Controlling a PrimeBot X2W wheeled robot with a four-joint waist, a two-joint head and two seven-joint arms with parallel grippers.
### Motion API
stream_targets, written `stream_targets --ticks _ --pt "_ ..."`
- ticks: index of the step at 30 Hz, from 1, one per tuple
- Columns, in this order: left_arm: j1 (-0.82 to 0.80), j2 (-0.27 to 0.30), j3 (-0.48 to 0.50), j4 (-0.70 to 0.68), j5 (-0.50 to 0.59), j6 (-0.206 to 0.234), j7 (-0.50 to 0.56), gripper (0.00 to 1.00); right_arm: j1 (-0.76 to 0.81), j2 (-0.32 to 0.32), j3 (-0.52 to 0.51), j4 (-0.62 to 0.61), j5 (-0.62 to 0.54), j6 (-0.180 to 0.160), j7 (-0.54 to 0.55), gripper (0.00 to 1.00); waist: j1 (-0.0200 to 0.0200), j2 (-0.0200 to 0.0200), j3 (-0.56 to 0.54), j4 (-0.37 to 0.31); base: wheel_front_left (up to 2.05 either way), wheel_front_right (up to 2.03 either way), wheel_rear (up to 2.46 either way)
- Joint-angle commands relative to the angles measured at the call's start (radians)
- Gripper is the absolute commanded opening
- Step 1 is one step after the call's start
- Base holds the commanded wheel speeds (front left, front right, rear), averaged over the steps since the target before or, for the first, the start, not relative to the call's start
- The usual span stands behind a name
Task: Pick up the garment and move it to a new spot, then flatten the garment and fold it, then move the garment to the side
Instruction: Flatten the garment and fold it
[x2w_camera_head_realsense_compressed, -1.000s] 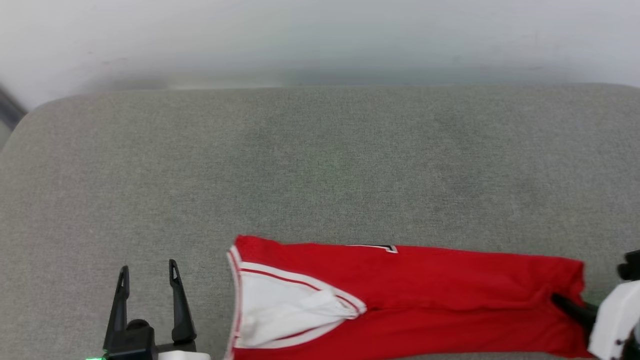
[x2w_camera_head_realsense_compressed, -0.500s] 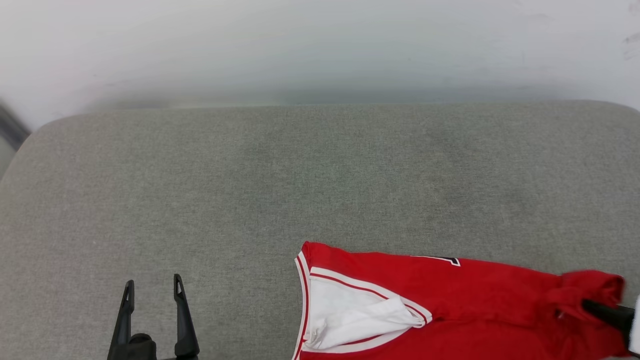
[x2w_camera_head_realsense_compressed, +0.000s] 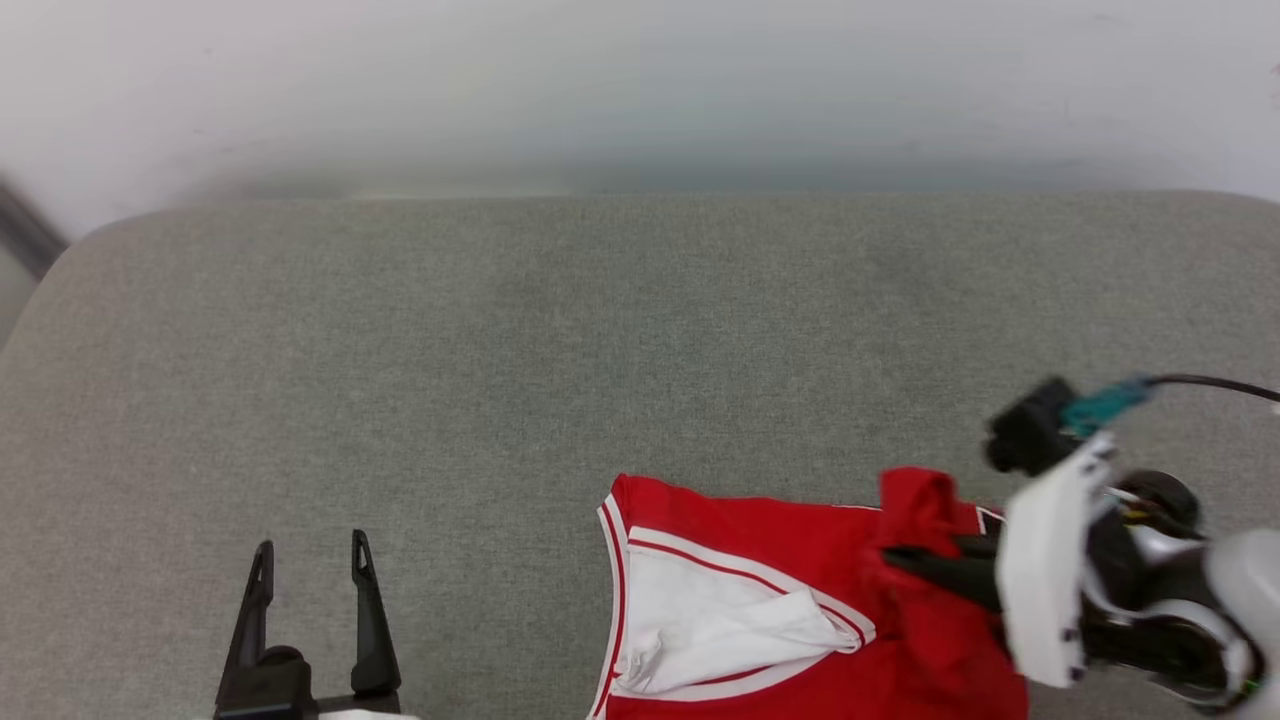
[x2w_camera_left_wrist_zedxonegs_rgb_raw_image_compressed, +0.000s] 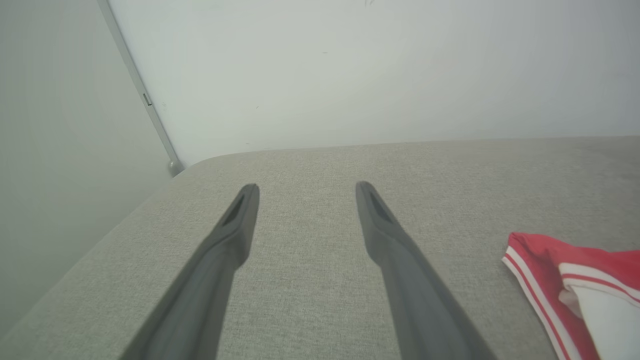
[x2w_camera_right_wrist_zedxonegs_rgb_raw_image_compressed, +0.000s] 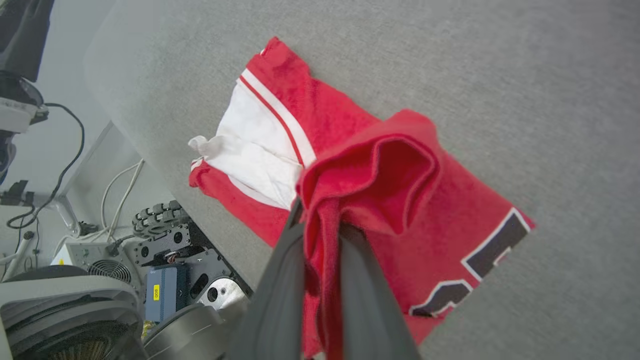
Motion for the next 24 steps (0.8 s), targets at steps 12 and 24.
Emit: stream_targets --ticks 12,24 --pt "-0.074 -0.025 0.016 0.014 0.014 -0.041 -0.002 1.0 -0.359 0.259 0.396 0.238 -0.143 0.0 0.027 0.0 0.0 -0.0001 0.096 0.031 0.0 0.0 0.0" --pt "-0.113 -0.04 0.018 0.026 0.021 -0.051 -0.002 1.0 -0.449 0.318 0.598 0.492 -0.14 -0.001 -0.122 0.38 0.0 -0.0001 0.138 0.054 0.0 0.0 0.0"
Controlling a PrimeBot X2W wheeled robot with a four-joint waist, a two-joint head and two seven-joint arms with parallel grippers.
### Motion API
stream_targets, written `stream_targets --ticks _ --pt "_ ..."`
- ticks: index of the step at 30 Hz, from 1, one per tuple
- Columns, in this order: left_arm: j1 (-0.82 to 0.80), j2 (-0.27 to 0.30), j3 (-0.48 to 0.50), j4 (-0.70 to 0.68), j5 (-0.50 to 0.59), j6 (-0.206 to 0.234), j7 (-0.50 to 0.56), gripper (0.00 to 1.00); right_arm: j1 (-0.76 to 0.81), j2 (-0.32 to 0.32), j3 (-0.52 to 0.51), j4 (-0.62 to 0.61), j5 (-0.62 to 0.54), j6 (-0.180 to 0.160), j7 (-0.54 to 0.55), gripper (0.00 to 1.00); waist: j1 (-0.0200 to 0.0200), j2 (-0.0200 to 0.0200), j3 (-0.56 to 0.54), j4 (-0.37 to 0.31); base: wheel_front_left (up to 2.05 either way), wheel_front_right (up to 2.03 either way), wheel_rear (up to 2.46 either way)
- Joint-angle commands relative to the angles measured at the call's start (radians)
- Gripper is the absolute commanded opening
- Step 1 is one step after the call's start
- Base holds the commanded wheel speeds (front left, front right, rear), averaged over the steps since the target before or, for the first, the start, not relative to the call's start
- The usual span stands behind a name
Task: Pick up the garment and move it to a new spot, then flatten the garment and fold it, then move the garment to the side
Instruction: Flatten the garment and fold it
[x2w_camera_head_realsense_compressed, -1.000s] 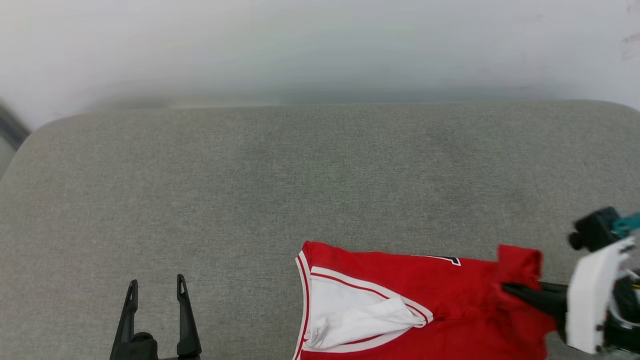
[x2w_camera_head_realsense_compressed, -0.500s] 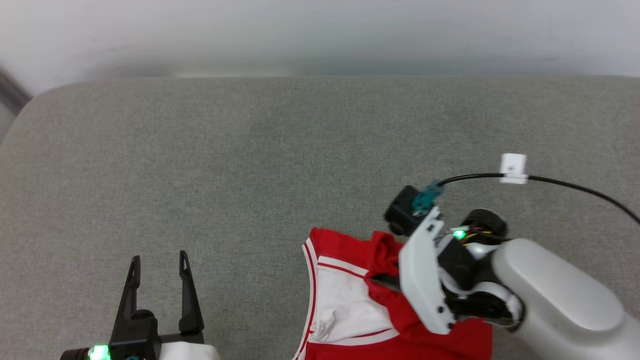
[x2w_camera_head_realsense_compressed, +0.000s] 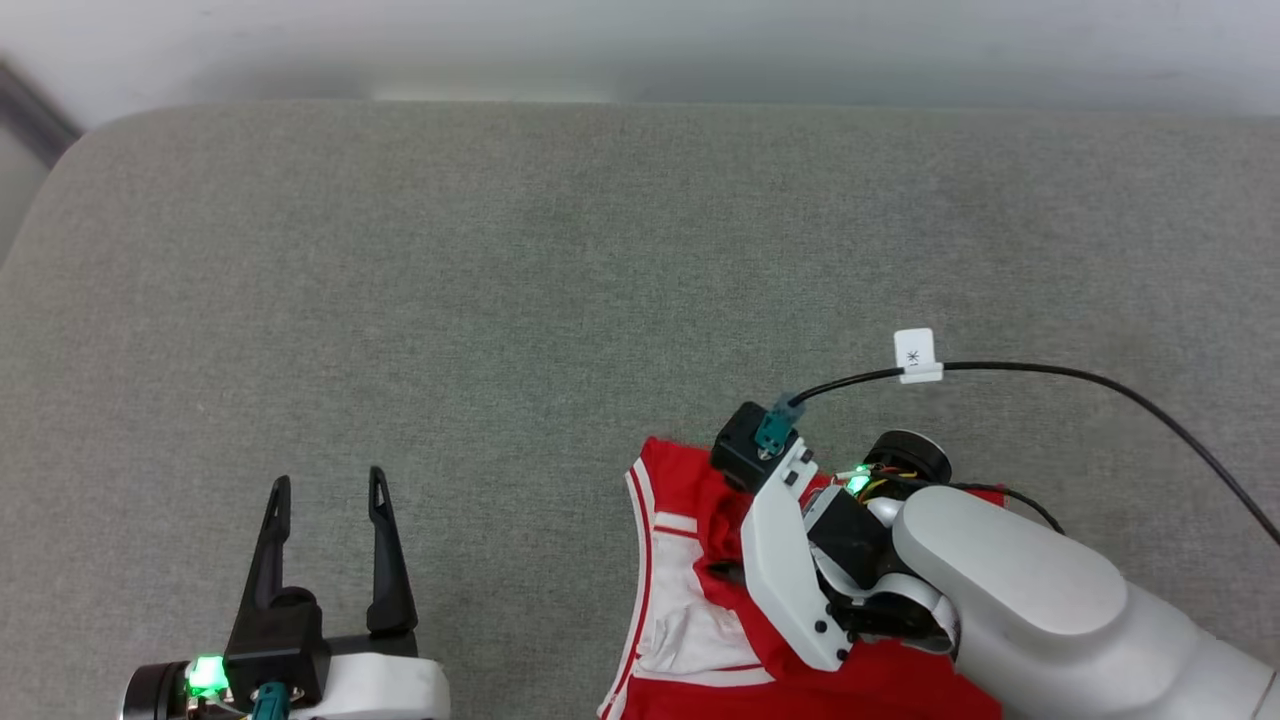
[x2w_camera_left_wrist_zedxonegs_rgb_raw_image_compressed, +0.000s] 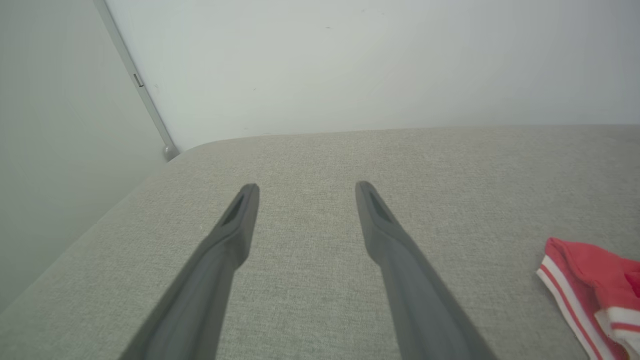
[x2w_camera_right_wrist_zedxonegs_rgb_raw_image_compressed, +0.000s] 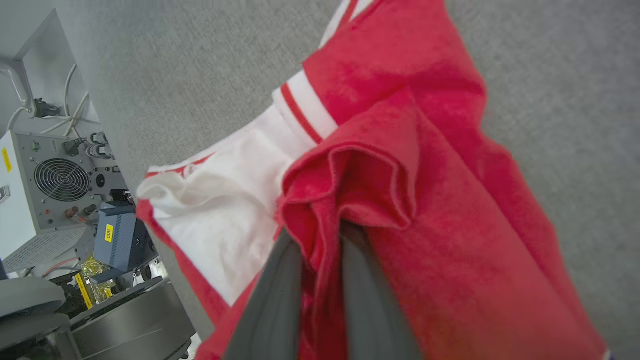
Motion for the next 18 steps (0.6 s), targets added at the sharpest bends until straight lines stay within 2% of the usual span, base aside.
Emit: stream_targets --ticks 1,2,6,9,13,18 --pt "0.008 -0.001 0.005 0.001 0.004 0.005 -0.002 1.0 -0.012 -0.014 0.008 0.004 0.013 -0.001 -0.026 0.64 -0.0002 0.0 -0.011 -0.008 0.0 0.0 0.0" --pt "0.016 -0.002 0.008 0.001 0.005 0.006 -0.002 1.0 -0.022 -0.021 0.014 -0.008 0.016 -0.001 -0.05 1.0 -0.0002 0.0 -0.019 -0.014 0.0 0.0 0.0" --pt "0.034 -0.002 0.017 0.001 0.01 0.003 -0.002 1.0 -0.049 -0.076 0.008 -0.087 0.018 -0.001 -0.195 1.0 -0.0002 0.0 -0.06 -0.037 0.0 0.0 0.0" --pt "0.047 -0.003 0.026 0.001 0.003 0.003 -0.002 1.0 -0.054 -0.136 -0.067 -0.106 -0.032 -0.001 -0.356 1.0 -0.0002 0.0 -0.09 -0.057 0.0 0.0 0.0" --pt "0.068 -0.005 0.039 -0.003 -0.002 0.003 -0.002 1.0 -0.011 -0.167 -0.245 -0.056 -0.169 -0.001 -0.595 1.0 -0.0002 0.0 -0.121 -0.085 0.0 0.0 0.0" --pt "0.088 -0.006 0.05 -0.005 0.002 -0.002 -0.002 1.0 0.102 -0.134 -0.506 0.024 -0.361 -0.001 -0.822 1.0 -0.0002 0.0 -0.147 -0.111 0.0 0.0 0.0"
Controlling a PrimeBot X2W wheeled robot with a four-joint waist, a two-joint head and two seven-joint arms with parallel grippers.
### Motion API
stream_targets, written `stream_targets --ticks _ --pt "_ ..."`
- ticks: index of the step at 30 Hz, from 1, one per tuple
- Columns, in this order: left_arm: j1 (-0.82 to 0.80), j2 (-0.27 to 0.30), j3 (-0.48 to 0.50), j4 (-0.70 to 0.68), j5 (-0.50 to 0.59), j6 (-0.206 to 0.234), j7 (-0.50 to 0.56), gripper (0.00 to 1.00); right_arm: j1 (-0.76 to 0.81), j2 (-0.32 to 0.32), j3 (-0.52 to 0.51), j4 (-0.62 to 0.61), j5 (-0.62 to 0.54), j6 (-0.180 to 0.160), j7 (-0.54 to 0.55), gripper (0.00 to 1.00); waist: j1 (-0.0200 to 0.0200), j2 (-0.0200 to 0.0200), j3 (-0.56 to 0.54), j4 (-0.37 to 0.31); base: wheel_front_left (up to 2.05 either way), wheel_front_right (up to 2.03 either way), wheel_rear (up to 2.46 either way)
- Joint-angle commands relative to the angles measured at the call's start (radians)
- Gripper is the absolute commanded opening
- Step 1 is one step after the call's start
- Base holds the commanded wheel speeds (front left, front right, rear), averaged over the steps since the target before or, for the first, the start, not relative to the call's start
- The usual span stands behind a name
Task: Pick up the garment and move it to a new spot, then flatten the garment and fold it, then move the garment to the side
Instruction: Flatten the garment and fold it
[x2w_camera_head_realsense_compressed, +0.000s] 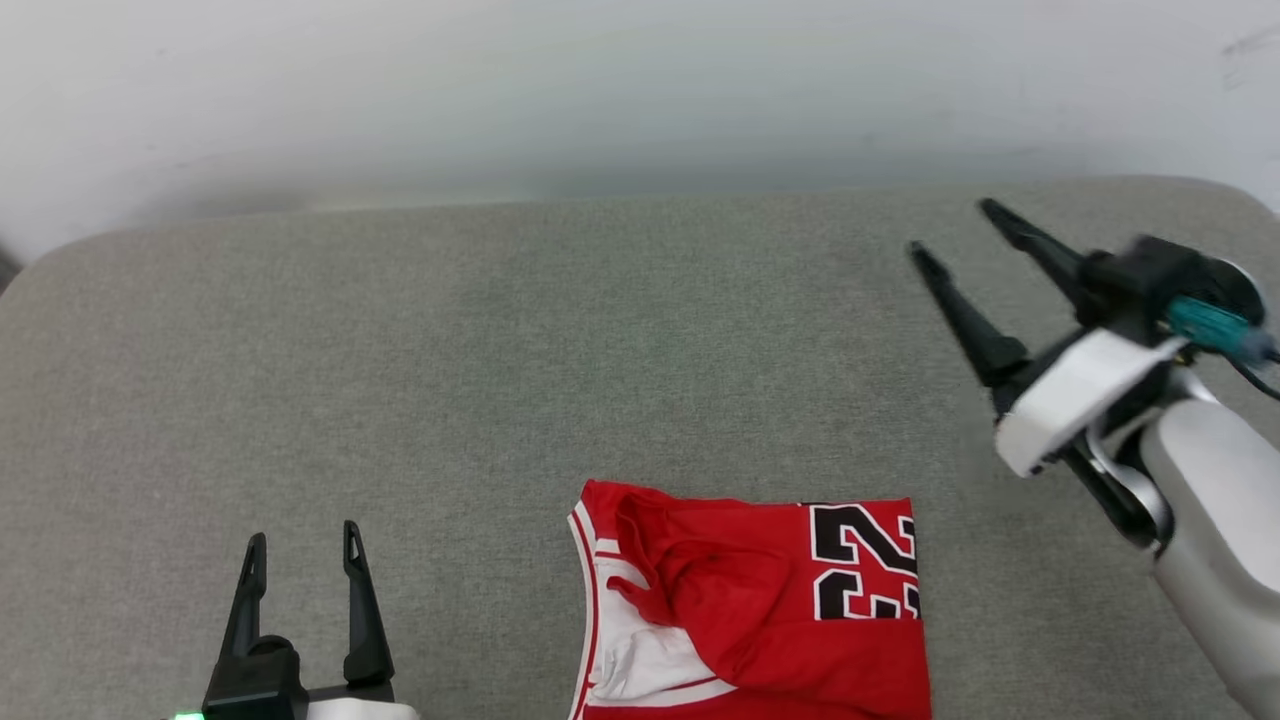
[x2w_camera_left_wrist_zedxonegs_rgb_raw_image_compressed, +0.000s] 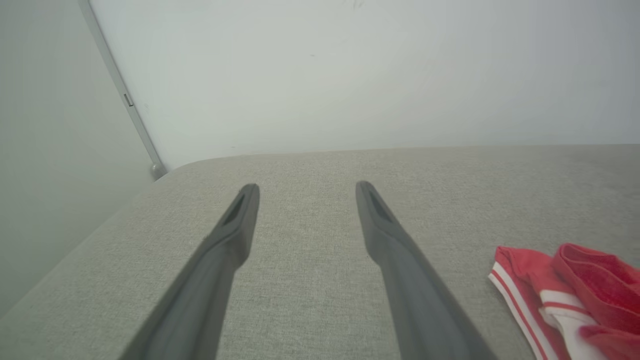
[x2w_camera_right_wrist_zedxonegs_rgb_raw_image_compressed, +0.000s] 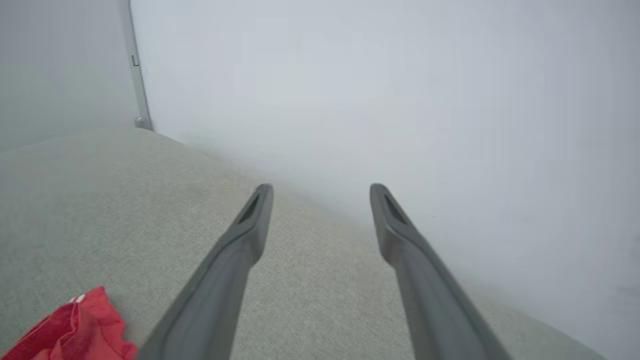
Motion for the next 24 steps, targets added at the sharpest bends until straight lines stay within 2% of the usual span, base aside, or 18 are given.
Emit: stream_targets --ticks 1,6,11,17,24 --pt "0.011 0.001 0.007 -0.001 0.003 -0.002 -0.002 1.0 0.048 0.019 -0.071 0.013 -0.039 -0.001 -0.038 1.0 0.0 -0.0001 -0.015 -0.013 0.0 0.0 0.0" --pt "0.029 0.001 0.012 -0.002 0.008 -0.009 -0.002 1.0 0.221 0.08 -0.329 -0.017 -0.196 -0.001 -0.09 1.0 0.0 -0.0001 -0.035 -0.023 0.0 0.0 0.0" --pt "0.052 0.001 0.012 0.002 0.01 -0.018 -0.002 1.0 0.413 0.188 -0.529 -0.157 -0.312 -0.001 -0.093 1.0 0.0 -0.0001 -0.06 -0.025 0.0 0.0 0.0" --pt "0.07 0.006 -0.004 0.009 0.016 -0.041 -0.002 1.0 0.617 0.304 -0.619 -0.291 -0.382 -0.001 -0.093 1.0 0.0 -0.0001 -0.093 -0.011 0.0 0.0 0.0" --pt "0.091 0.004 -0.025 0.006 0.018 -0.05 -0.002 1.0 0.793 0.385 -0.671 -0.369 -0.409 -0.001 -0.093 1.0 0.0 -0.0001 -0.12 0.01 0.0 0.0 0.0"
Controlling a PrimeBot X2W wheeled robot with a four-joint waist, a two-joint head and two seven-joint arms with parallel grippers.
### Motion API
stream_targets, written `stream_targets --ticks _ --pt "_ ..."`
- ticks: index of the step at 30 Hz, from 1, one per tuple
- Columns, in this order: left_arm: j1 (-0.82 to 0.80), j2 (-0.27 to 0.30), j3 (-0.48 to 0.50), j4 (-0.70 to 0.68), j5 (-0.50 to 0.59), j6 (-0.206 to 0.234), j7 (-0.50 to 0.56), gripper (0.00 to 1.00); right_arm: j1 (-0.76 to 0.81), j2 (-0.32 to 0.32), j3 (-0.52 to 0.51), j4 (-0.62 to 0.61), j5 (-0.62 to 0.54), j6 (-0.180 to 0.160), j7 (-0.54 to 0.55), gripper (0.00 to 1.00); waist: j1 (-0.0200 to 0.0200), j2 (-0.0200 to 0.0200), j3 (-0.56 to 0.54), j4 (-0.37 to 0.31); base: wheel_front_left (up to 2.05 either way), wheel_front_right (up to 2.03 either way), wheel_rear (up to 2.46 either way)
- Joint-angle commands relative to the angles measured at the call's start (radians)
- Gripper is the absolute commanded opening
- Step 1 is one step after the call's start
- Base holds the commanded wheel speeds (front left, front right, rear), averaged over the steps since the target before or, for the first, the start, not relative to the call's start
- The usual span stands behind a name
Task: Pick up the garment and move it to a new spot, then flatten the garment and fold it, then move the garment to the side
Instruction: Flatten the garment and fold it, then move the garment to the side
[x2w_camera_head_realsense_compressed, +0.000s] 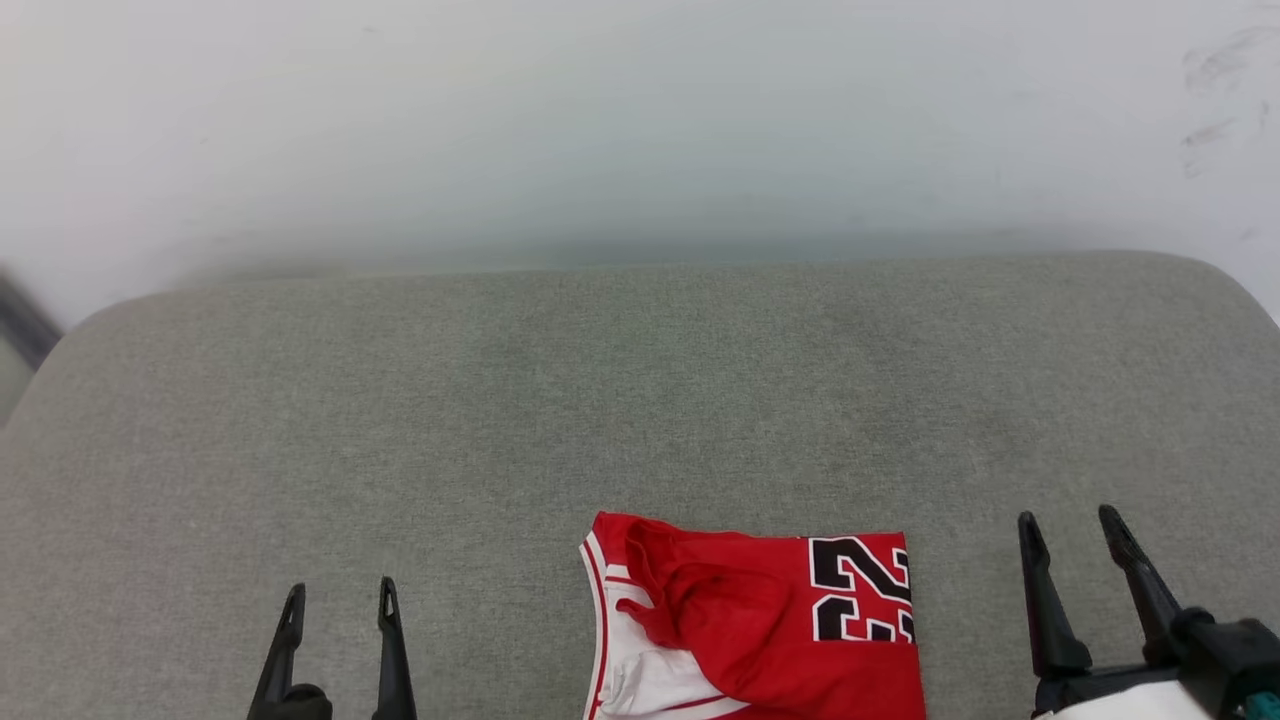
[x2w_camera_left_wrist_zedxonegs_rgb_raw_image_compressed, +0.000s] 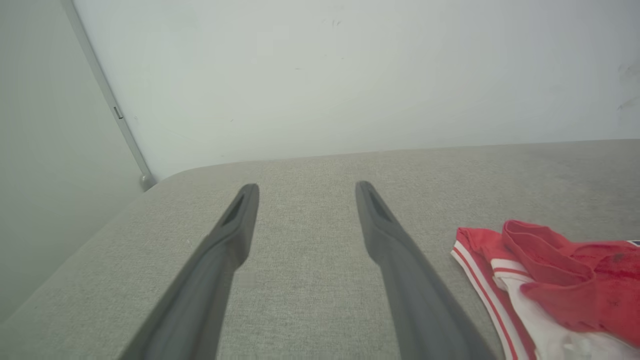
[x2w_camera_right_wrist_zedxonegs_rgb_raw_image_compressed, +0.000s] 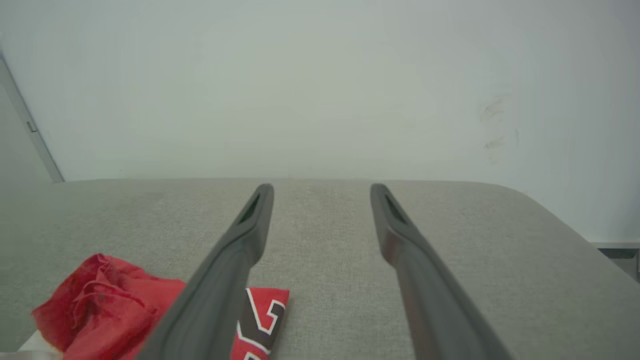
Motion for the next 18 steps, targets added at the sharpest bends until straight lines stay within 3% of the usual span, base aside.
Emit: stream_targets --ticks 1,7,12,15,18 --pt "0.019 0.002 -0.004 -0.005 0.001 -0.003 -0.002 1.0 0.036 0.015 -0.019 -0.023 -0.002 -0.001 -0.002 1.0 0.0001 0.0 -0.007 0.006 0.0 0.0 0.0" --pt "0.035 0.002 -0.004 -0.01 -0.005 -0.001 -0.002 1.0 0.091 0.035 -0.015 -0.052 -0.012 0.0 -0.002 1.0 0.0001 0.0 -0.013 0.006 0.0 0.0 0.0" --pt "0.028 0.001 -0.002 -0.01 -0.006 -0.001 -0.002 1.0 0.005 0.035 -0.032 -0.088 -0.02 0.0 -0.002 1.0 0.0001 0.0 -0.007 0.006 0.0 0.0 0.0" --pt "0.024 0.001 0.001 -0.009 -0.009 -0.002 -0.002 1.0 -0.083 -0.013 -0.02 -0.099 -0.026 -0.001 -0.001 1.0 0.0001 0.0 0.001 0.001 0.0 0.0 0.0" --pt "0.021 0.0 0.002 -0.007 -0.009 -0.004 -0.002 1.0 -0.204 -0.099 0.044 -0.087 -0.028 0.0 0.076 1.0 0.0001 0.0 0.011 -0.003 0.0 0.0 0.0"
